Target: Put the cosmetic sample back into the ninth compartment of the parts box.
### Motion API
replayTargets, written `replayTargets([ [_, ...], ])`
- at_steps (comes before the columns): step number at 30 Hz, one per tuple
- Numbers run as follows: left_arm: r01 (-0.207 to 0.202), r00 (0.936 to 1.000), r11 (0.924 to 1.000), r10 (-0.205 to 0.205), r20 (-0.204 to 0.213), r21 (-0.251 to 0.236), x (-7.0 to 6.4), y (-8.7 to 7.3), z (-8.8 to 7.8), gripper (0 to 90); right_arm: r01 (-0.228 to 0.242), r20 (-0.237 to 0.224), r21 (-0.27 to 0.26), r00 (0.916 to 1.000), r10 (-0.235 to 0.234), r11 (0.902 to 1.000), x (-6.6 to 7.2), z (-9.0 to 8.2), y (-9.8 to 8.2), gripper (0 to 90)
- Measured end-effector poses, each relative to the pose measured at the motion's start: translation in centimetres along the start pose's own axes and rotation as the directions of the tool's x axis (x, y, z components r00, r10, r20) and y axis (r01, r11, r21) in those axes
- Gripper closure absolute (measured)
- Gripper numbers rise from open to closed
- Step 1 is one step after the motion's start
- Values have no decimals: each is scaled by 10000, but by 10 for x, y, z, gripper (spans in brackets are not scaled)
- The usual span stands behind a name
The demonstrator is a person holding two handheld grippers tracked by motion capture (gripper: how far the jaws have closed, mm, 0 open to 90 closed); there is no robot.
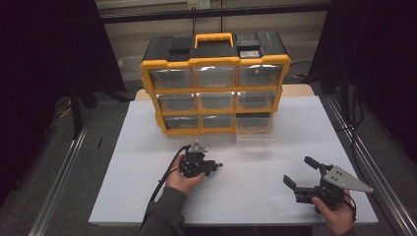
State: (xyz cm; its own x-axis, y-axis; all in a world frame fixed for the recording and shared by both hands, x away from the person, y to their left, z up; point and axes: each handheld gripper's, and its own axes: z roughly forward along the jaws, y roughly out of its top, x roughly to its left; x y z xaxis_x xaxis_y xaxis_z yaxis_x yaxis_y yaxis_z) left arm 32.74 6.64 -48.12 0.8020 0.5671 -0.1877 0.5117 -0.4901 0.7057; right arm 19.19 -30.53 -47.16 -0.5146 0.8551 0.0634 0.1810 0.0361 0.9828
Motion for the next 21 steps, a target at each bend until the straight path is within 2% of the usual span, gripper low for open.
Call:
replayTargets([
  [4,-206,9998,9998,206,21,11,0,0,1,810,0,10,4,10000,0,10000,0,0,0,13],
  [10,-341,9993,9985,347,-135,424,-3,5,1,812,37,-19,-12,10000,-37,10000,1,1,0,13],
  [12,-253,9996,9985,258,-90,491,-3,6,1,812,67,-33,-4,10000,-67,10000,0,0,0,13],
  [13,-41,10000,9995,39,71,313,-1,6,1,812,12,-19,3,10000,-12,10000,0,0,0,13],
  [14,5,9999,9988,-12,133,482,-1,7,-1,812,2,-18,1,10000,-2,10000,0,0,0,13],
  [15,34,9999,9996,-38,130,274,-1,8,-1,812,15,-18,-28,10000,-15,10000,0,0,0,13],
  [16,34,9999,9996,-38,130,274,-1,8,-1,812,15,-18,-28,10000,-15,10000,0,0,0,13],
  [18,161,9994,9999,-161,300,7,-2,12,-4,812,34,-26,-2,10000,-34,10000,0,0,0,13],
  [21,307,9984,9995,-302,467,-107,-2,18,-8,812,15,-32,-10,10000,-15,10000,0,0,0,13],
])
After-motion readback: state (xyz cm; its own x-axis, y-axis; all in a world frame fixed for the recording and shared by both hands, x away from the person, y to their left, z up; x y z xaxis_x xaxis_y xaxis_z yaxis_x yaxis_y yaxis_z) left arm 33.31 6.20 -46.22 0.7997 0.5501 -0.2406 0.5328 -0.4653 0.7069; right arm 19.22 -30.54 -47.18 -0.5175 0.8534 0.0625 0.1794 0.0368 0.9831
